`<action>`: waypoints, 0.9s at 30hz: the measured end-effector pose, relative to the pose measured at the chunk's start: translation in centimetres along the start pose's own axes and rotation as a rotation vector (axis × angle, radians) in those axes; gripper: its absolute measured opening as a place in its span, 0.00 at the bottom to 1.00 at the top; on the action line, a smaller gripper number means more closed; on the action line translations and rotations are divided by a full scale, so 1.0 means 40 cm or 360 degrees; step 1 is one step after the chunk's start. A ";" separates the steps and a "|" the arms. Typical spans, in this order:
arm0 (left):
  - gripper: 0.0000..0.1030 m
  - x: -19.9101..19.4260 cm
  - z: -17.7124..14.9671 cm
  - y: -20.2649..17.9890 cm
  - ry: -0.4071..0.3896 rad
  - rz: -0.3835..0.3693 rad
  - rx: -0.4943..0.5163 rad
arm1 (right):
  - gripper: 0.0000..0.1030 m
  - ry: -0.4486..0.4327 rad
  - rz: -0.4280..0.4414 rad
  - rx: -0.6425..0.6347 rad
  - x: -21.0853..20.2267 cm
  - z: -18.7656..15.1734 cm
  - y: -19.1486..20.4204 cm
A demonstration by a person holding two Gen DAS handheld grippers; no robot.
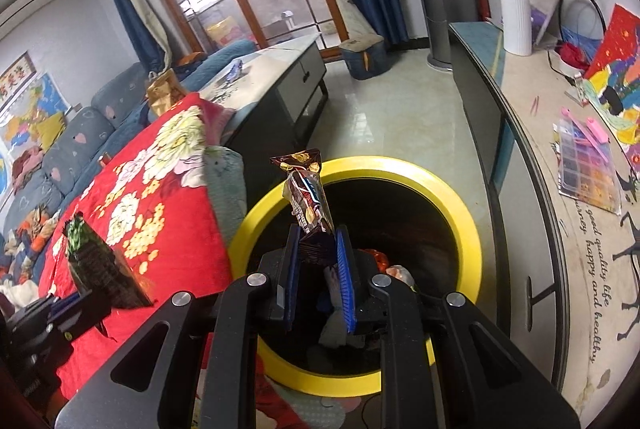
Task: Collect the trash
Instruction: 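Carry the black-and-green wrapper and brown wrapper over the yellow-rimmed bin, then open the left tool over the bin while the right tool releases the brown wrapper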
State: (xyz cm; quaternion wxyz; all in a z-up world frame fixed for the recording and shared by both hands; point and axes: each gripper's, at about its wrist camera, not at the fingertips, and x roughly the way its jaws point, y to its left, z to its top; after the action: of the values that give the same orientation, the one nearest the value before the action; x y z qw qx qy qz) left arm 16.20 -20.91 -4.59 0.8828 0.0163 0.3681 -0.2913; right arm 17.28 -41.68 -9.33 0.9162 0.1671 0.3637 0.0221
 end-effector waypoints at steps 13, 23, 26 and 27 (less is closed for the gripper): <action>0.13 0.103 -0.001 -0.047 0.0112 -0.0058 0.0051 | 0.23 0.0058 -0.0023 0.0097 0.031 -0.020 -0.080; 0.57 0.145 0.004 -0.027 0.0171 -0.0019 0.0033 | 0.43 0.0043 -0.0058 0.0123 0.021 -0.029 -0.110; 0.75 0.136 0.008 -0.016 0.0156 -0.0005 0.0002 | 0.49 0.0027 -0.0071 0.0118 0.012 -0.030 -0.113; 0.79 0.132 0.010 -0.012 0.0150 -0.0001 -0.0005 | 0.52 0.0022 -0.0075 0.0116 0.007 -0.029 -0.112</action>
State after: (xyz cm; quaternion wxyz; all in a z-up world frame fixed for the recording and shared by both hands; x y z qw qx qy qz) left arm 19.14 -24.06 -7.68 0.8643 0.0284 0.4099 -0.2900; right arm 16.35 -45.54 -11.77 0.9072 0.1916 0.3744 -0.0118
